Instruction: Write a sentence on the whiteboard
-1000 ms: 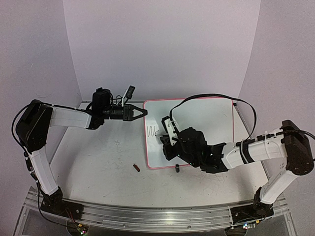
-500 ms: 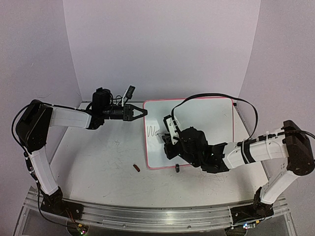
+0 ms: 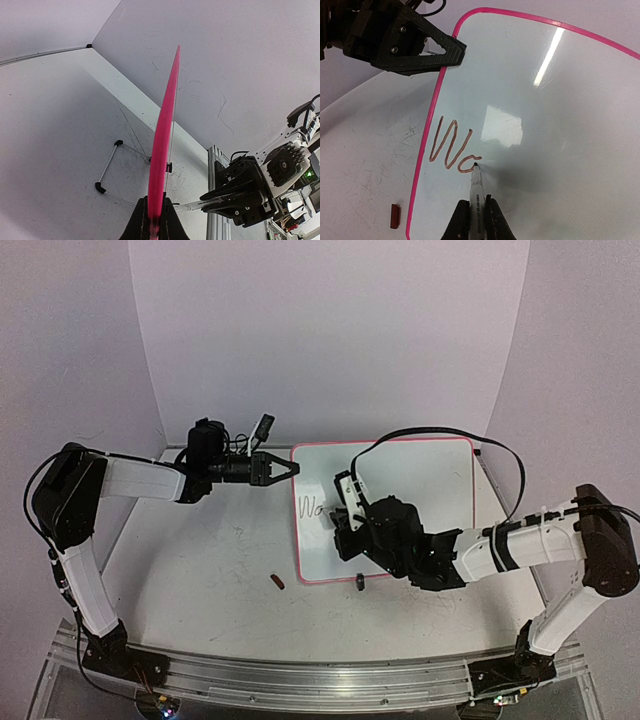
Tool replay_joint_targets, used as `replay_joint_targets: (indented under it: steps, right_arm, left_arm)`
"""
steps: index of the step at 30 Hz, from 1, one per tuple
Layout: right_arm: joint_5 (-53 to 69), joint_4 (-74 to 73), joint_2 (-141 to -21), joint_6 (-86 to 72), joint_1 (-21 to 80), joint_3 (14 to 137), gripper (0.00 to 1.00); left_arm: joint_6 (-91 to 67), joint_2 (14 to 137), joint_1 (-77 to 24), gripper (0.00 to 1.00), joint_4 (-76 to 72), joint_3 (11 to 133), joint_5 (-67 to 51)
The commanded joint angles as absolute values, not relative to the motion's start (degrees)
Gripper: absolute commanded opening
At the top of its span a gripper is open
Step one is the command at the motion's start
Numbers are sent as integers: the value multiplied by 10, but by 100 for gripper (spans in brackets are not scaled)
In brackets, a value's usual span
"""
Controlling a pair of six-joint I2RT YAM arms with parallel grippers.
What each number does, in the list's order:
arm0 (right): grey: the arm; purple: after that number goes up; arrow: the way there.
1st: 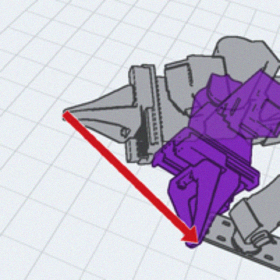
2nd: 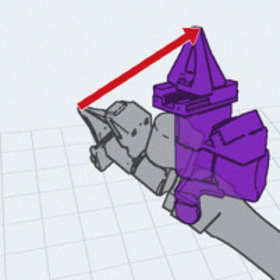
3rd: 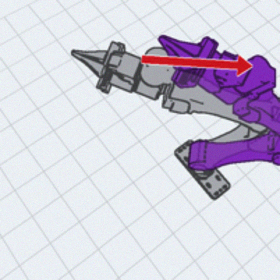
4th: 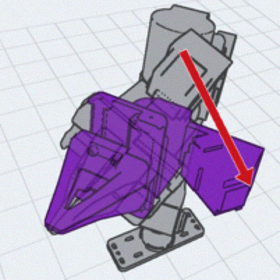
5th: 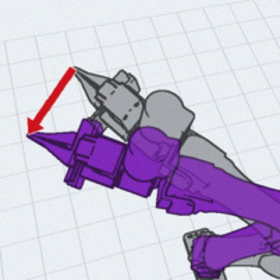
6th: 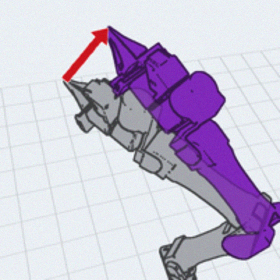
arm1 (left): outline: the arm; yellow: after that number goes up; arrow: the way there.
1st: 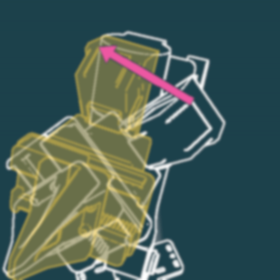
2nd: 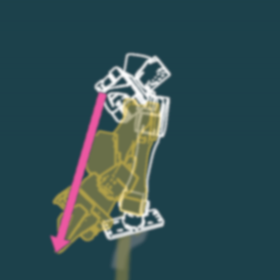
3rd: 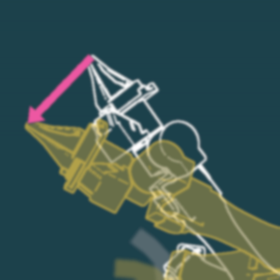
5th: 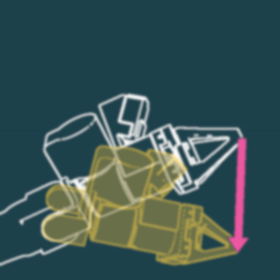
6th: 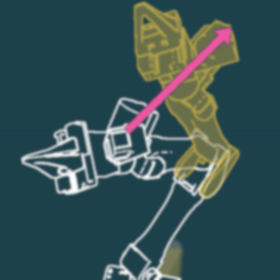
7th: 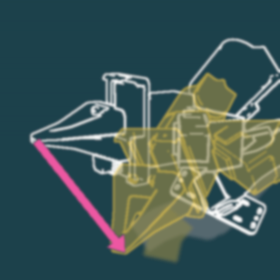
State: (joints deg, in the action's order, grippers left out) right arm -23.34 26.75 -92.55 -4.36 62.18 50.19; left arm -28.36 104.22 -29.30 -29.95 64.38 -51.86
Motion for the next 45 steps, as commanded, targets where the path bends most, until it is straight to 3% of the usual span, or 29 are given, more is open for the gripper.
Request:
replay_joint_targets:
  steps: [1,45]
  right_arm:
    - [-263,277,-918,-44,606,513,0]
    - [-227,237,-905,-62,612,478,0]
  left_arm:
    - [-295,1040,-302,0,-284,648,-517]
    - [-295,1035,-302,0,-285,647,-518]
